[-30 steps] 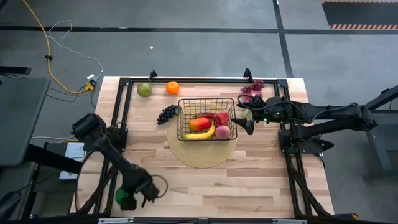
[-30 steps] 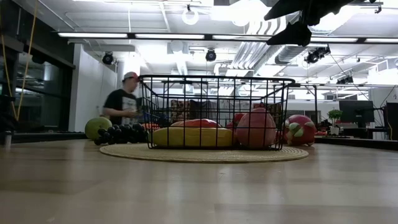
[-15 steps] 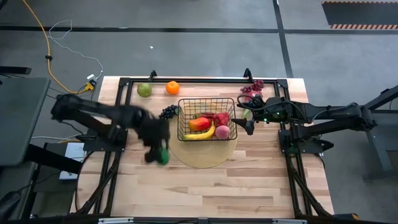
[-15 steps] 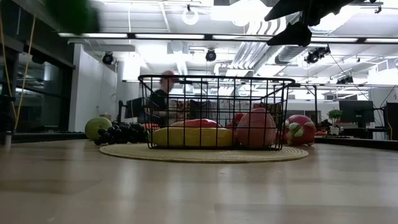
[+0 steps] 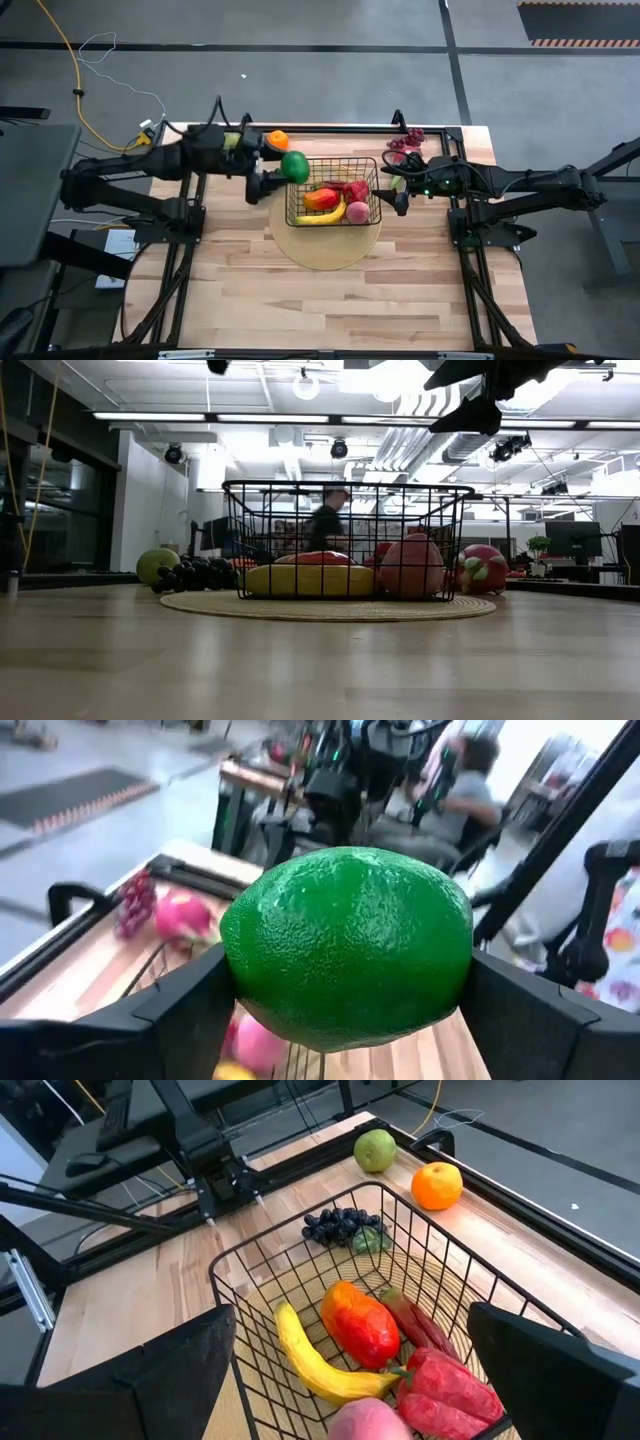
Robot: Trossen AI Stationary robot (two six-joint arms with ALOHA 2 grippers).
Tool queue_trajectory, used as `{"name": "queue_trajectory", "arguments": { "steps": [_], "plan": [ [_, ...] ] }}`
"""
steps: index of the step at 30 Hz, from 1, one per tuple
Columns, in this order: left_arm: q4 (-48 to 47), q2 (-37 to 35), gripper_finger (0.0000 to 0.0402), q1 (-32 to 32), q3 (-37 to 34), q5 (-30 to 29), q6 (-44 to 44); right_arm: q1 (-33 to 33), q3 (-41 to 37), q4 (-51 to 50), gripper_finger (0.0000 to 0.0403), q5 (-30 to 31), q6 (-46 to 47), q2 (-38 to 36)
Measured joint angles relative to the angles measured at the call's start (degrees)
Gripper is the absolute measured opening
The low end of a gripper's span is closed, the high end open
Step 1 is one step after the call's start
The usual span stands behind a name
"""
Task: Build produce basket
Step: Put the green lemon into the wire basket
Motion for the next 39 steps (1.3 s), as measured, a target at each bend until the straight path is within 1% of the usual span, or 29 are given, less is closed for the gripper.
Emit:
{"name": "queue_trajectory", "arguments": {
  "steps": [3, 6, 8, 9, 12, 17, 23, 32, 39],
  "plan": [
    [12.5, -0.4, 0.0325, 0.3, -8.0, -0.4, -2.2, 0.0, 0.0, 0.0, 0.0387, 0.0, -0.1, 0.0],
    [27.0, -0.4, 0.0325, 0.3, -16.4, -2.6, -6.3, 0.0, 0.0, 0.8, 0.0387, 0.0, -0.2, 0.0],
    [35.1, -0.1, 0.0326, 0.3, -20.7, -2.6, -8.7, 0.0, 0.0, 1.9, 0.0387, 0.0, -0.7, 0.0],
    [37.4, 0.1, 0.0326, 0.3, -22.1, -2.7, -9.5, 0.0, 0.0, 2.5, 0.0387, 0.0, -1.3, 0.0],
    [39.0, 0.3, 0.0326, 0.3, -24.5, -3.1, -11.0, 0.0, 0.0, 4.2, 0.0387, 0.0, -1.8, 0.0],
    [39.5, 0.2, 0.0326, 0.2, -24.7, -3.4, -10.9, 0.0, 0.0, 5.7, 0.0387, 0.0, -1.7, 0.0],
    [39.4, 0.2, 0.0326, 0.2, -24.7, -3.0, -5.9, 0.0, 0.0, 6.0, 0.0387, 0.0, -2.5, 0.0],
    [39.3, 0.2, 0.0326, 0.2, -24.7, -2.8, -1.5, 0.0, 0.0, 6.0, 0.0387, 0.0, -12.1, 0.0],
    [39.3, 0.2, 0.0326, 0.1, -24.7, -2.5, 1.6, 0.0, 0.0, 6.0, 0.0387, 0.0, -12.3, 0.0]
  ]
}}
